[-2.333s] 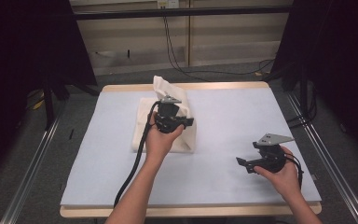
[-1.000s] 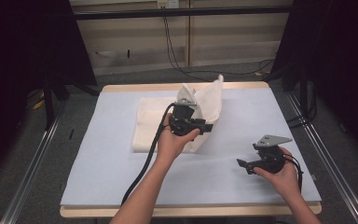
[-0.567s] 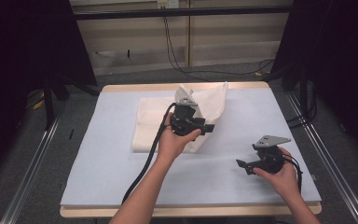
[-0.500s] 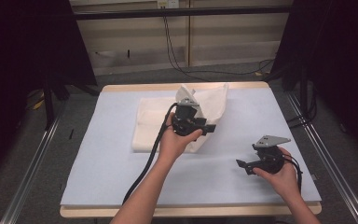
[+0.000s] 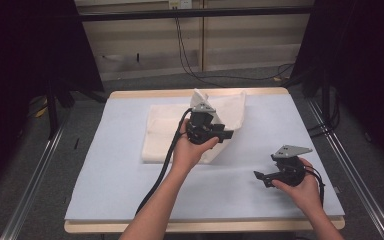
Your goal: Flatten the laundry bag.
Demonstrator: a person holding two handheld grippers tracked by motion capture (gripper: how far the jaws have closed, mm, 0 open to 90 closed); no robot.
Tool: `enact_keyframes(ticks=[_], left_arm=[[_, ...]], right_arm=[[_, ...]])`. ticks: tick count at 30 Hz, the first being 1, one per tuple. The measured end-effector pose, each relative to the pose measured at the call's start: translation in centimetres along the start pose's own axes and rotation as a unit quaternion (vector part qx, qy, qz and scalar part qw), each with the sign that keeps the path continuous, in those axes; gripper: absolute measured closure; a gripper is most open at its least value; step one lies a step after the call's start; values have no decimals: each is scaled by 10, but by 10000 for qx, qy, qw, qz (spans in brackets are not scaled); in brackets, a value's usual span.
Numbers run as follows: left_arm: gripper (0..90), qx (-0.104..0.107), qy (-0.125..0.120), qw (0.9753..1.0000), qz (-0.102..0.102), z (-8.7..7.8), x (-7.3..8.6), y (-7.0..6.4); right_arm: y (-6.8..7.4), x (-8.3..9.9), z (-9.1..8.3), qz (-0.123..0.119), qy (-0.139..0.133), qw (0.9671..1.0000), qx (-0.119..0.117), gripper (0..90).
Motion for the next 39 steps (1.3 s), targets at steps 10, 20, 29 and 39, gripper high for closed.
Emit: enact_keyframes(ticks=[10,20,29,39], left_arm=[[685,-6,98,9998,163,7,-6,-2],[697,-136,334,9993,89,2,6,9],[549,-554,569,9968,45,-16,25,37],[382,-984,789,9920,-112,-39,45,71]], right_arm=[[0,0,1,-46,8,10000,16,101],[-1,1,0,-29,27,10000,15,101],[0,1,2,-13,2,10000,11,105],[-1,1,2,54,-20,10000,-21,111]])
Point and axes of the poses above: each handheld gripper's, and its own axes: z roughly forward along the jaws, x roughly out of its underside, y roughly to its left, the point moved 9 cm from there along z, roughly forward along the jaws, and after that the axes turned 10 degrees about -y, right-handed, at the moved point
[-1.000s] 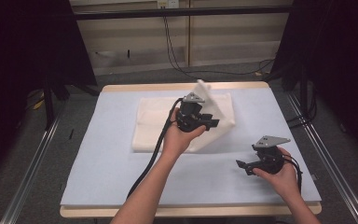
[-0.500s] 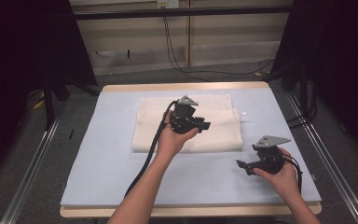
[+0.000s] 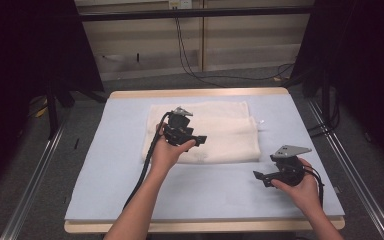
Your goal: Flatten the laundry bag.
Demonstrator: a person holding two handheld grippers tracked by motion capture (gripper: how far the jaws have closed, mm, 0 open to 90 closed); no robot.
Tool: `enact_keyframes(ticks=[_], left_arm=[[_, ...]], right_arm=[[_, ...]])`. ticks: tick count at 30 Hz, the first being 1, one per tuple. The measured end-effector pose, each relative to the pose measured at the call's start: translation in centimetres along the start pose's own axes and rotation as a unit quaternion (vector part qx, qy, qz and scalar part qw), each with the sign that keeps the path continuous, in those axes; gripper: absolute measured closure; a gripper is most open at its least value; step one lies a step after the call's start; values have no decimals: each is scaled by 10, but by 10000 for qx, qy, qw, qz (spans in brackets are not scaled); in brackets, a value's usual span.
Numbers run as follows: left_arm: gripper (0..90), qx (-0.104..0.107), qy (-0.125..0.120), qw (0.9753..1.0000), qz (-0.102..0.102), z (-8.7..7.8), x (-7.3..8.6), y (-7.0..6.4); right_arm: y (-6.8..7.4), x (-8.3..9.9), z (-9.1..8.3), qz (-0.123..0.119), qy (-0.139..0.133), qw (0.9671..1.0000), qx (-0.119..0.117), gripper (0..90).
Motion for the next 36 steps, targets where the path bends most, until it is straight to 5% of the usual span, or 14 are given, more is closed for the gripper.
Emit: enact_keyframes(ticks=[4,13,19,30,36], left_arm=[[348,-190,-39,9995,-251,-4,9,15],[254,-446,133,9984,-317,-22,19,44],[249,-651,314,9969,-327,-33,28,65],[240,-995,190,9921,-733,-51,33,103],[241,-1177,262,9901,-719,-57,38,122]], right_arm=[[-2,-2,-2,70,-41,10000,15,125],[-5,-13,1,181,-159,9997,99,131],[-5,-16,5,237,-176,9995,69,143],[-9,-24,17,630,-246,9977,-1,223],[-14,-28,27,555,-184,9982,95,267]])
Point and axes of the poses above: each handheld gripper's, and its own axes: z roughly forward along the jaws, x roughly out of its underside, y roughly to its left, the point moved 9 cm from there along z, roughly forward along the jaws, and after that the axes turned 10 degrees about -y, right-handed, at the moved point
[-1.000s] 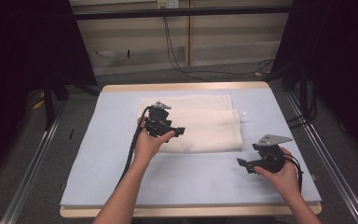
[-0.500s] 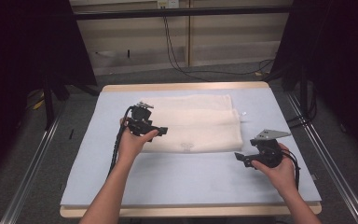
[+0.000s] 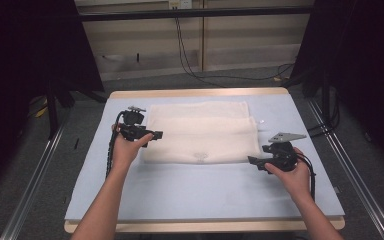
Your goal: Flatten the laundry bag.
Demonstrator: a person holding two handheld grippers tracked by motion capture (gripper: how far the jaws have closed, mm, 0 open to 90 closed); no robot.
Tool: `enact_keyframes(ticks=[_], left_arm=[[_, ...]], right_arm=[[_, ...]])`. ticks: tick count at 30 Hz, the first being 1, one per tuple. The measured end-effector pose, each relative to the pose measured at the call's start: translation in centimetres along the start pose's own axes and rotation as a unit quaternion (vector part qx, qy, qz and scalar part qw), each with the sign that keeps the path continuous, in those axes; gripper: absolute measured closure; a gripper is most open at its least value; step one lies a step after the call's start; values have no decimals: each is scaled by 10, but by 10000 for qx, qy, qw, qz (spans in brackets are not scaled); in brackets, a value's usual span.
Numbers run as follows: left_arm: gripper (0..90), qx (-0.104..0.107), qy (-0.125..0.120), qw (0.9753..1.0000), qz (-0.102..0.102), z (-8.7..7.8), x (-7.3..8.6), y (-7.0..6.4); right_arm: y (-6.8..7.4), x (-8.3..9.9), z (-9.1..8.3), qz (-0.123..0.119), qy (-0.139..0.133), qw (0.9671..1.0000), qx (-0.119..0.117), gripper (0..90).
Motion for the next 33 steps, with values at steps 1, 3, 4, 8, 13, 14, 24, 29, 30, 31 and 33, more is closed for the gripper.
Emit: enact_keyframes(ticks=[1,3,4,8,13,14,24,29,30,31,33], left_arm=[[242,-7,-14,10000,-57,1,1,2],[241,-36,47,10000,0,1,2,7],[242,-43,33,10000,-19,2,3,9],[250,-68,-18,9999,-97,7,2,16],[262,-44,-34,9998,-212,14,2,20],[267,-41,-23,9998,-196,16,2,21],[317,-58,-10,9998,-202,27,7,33],[331,-44,70,9994,-337,28,10,38],[334,-75,93,9992,-373,29,11,39],[336,-87,95,9990,-425,30,12,41],[356,-31,86,9987,-502,32,12,40]], right_arm=[[-1,-1,2,9,-24,10000,-13,277],[-4,-3,4,80,-28,10000,0,287],[-5,-4,6,125,-34,9999,15,287],[-11,-7,12,278,17,9995,115,288],[-18,-11,19,542,23,9983,198,307],[-20,-12,21,581,22,9981,225,312],[-31,-21,37,880,-28,9957,286,381],[-35,-28,41,1073,-115,9935,359,425],[-36,-29,42,1098,-110,9932,373,442],[-37,-29,42,1125,-108,9929,379,453],[-39,-29,44,1237,-107,9917,345,481]])
Point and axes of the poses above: each handheld gripper's, and its own axes: z roughly forward along the jaws, x roughly out of its underside, y roughly to its left, the point moved 9 cm from there along z, roughly forward along the jaws, and after that the axes turned 10 degrees about -y, right-handed, at the moved point
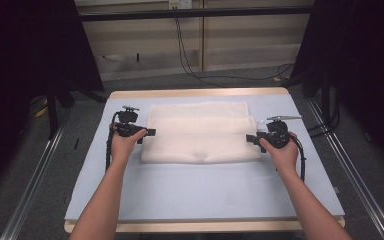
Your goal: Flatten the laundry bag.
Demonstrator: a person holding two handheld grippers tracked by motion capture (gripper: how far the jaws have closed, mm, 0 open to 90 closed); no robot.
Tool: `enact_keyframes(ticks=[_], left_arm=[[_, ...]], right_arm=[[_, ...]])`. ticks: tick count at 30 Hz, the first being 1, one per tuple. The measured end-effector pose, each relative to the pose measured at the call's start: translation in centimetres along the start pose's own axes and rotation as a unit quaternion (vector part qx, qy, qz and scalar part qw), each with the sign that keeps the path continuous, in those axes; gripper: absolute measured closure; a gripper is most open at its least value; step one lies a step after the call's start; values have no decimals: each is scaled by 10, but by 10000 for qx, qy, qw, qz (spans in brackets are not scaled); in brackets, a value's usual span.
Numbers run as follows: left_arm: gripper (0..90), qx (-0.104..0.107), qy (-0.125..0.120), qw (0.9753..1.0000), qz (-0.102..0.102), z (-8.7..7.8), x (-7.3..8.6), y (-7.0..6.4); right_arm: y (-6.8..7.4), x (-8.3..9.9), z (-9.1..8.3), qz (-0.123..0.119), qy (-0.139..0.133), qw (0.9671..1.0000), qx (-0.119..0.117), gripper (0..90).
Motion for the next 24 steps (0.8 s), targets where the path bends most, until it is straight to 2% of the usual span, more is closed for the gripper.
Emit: enact_keyframes(ticks=[4,5,8,10,12,16,17,18,23,24], left_arm=[[427,20,60,10000,-77,5,3,0],[443,44,147,9999,-26,5,4,0],[507,39,90,9999,-60,5,3,-2],[586,51,134,9999,-4,3,3,-1],[664,-12,68,9999,-102,0,1,0],[811,163,45,9996,-234,-8,-2,-5],[811,166,62,9997,-177,-10,-3,-5],[829,165,-8,9996,-237,-12,-4,-7],[837,241,-102,9995,-161,-25,-7,-11],[837,267,-122,9994,-163,-28,-8,-12]], right_arm=[[-1,0,1,51,5,10000,-21,556],[-1,0,0,44,5,10000,-11,579],[-2,-1,-1,2,-26,10000,-19,664],[-1,-2,-3,15,-55,10000,-42,723],[1,-4,-4,33,-84,9999,-130,763],[4,-9,-9,32,-207,9995,-253,853],[4,-9,-9,32,-207,9995,-253,853],[5,-9,-11,22,-207,9995,-250,860],[6,-8,-18,46,-284,9991,-307,861],[6,-8,-20,-11,-300,9991,-299,861]])
Point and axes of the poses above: each handheld gripper's, and its own axes: z roughly forward along the jaws, x roughly out of its underside, y roughly to its left, the point moved 9 cm from there along z, roughly forward along the jaws, and after that the axes turned 10 degrees about -y, right-handed, at the moved point
